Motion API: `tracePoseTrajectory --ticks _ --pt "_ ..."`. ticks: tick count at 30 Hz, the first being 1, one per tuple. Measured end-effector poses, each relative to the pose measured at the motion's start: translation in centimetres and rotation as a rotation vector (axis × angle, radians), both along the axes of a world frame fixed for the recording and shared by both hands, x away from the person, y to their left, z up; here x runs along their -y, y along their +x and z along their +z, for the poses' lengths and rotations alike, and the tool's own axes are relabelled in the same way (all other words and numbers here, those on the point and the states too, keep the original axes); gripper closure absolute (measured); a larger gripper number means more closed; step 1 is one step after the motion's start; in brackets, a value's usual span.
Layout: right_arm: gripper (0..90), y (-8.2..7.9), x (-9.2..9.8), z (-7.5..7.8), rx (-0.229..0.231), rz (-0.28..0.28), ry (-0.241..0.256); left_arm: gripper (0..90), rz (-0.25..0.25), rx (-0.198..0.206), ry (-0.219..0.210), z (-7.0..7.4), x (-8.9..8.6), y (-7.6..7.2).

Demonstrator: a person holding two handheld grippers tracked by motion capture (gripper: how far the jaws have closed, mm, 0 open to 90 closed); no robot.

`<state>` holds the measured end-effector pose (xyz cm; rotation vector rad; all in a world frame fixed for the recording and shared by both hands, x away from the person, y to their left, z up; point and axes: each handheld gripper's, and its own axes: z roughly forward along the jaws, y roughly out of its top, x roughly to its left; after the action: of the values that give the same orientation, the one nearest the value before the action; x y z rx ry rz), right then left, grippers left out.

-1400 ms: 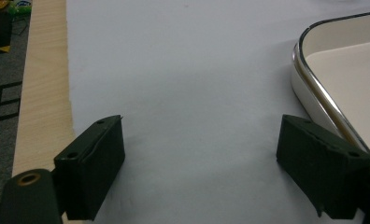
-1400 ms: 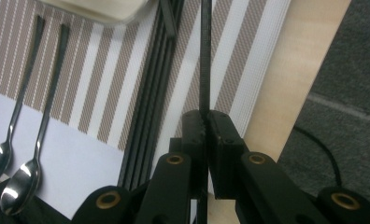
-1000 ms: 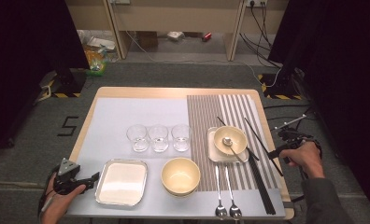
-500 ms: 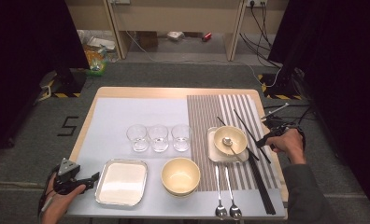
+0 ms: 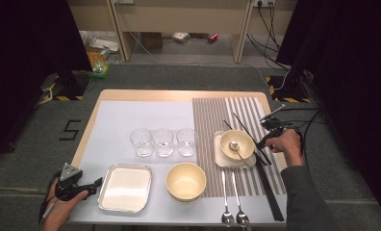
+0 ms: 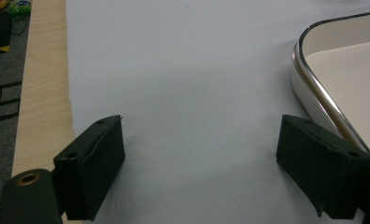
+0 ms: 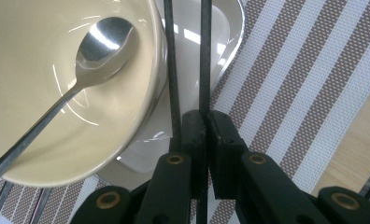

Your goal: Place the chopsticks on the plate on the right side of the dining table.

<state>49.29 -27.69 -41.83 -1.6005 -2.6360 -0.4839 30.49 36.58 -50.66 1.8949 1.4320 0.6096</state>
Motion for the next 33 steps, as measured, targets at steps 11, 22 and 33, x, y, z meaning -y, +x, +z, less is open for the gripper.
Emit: tracePoseTrajectory --ticks 11,22,33 --pt "86.0 0.6 -0.3 -1.3 -0.004 0.031 0.007 14.5 0.000 -0.001 0.000 0.0 0.0 0.0" --pt "85.9 0.8 -0.9 -1.4 -0.011 0.035 0.012 14.5 0.000 0.000 0.001 0.0 0.0 0.0" --pt "85.1 0.6 -0.7 -1.6 0.006 0.055 0.026 14.5 0.003 0.005 0.000 0.0 0.0 0.0"
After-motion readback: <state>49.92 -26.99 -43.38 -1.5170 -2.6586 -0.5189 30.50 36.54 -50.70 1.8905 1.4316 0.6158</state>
